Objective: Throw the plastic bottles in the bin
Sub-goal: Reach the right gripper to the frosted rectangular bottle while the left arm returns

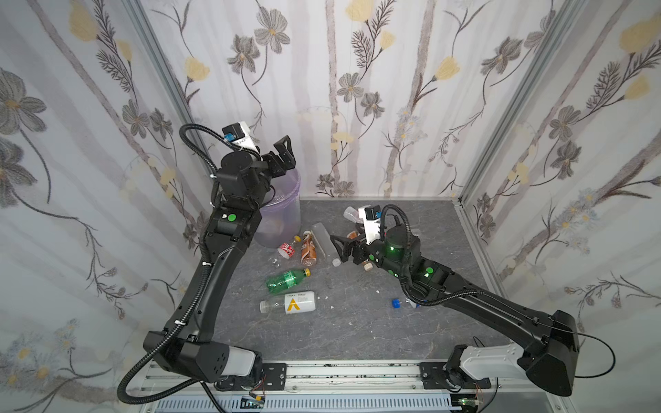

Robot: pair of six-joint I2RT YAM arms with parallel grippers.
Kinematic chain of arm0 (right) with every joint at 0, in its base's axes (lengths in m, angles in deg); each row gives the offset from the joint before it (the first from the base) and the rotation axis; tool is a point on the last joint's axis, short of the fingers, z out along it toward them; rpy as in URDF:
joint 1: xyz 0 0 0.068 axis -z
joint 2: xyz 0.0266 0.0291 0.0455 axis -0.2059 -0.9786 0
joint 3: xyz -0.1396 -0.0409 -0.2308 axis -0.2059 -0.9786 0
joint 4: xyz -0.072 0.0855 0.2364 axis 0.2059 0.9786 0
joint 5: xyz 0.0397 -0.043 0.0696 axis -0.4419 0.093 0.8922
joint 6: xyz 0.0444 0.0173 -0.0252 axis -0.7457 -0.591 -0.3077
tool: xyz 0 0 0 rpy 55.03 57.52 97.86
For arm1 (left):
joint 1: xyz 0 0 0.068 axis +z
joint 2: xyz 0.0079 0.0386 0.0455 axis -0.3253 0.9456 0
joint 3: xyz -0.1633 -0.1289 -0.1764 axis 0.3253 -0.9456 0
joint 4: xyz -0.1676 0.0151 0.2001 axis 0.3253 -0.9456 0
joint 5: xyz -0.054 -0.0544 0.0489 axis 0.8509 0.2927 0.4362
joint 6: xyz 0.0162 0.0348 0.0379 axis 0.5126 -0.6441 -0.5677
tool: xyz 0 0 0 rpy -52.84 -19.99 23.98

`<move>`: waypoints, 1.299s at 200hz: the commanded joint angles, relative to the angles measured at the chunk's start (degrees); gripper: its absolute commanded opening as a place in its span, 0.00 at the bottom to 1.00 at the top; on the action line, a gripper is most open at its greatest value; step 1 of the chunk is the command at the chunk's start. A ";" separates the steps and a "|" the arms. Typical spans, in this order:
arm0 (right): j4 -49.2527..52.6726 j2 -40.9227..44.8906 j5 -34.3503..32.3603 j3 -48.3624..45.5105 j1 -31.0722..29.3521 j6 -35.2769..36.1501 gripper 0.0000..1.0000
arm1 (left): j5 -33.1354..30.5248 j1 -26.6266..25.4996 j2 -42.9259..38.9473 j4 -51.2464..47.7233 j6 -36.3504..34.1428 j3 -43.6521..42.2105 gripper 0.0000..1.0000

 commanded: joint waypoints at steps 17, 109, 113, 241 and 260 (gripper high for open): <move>-0.07 -3.53 -2.44 0.36 -0.09 -0.94 1.00 | 10.42 -0.92 -4.19 -0.77 11.54 -12.82 1.00; -2.20 -17.48 -4.94 -1.90 1.08 -1.45 1.00 | 13.17 -2.08 -14.98 -0.20 19.74 -35.99 1.00; -2.64 -18.27 -4.88 -1.78 1.25 -1.60 1.00 | 13.16 -2.17 -15.24 -0.14 19.99 -36.59 1.00; 6.34 -42.48 -3.59 17.91 6.68 -1.87 0.90 | 11.71 -2.68 -18.02 3.02 27.71 -49.21 1.00; 8.56 -44.97 -4.75 20.77 6.68 -2.16 0.88 | 10.92 -2.74 -17.70 3.02 28.36 -49.82 1.00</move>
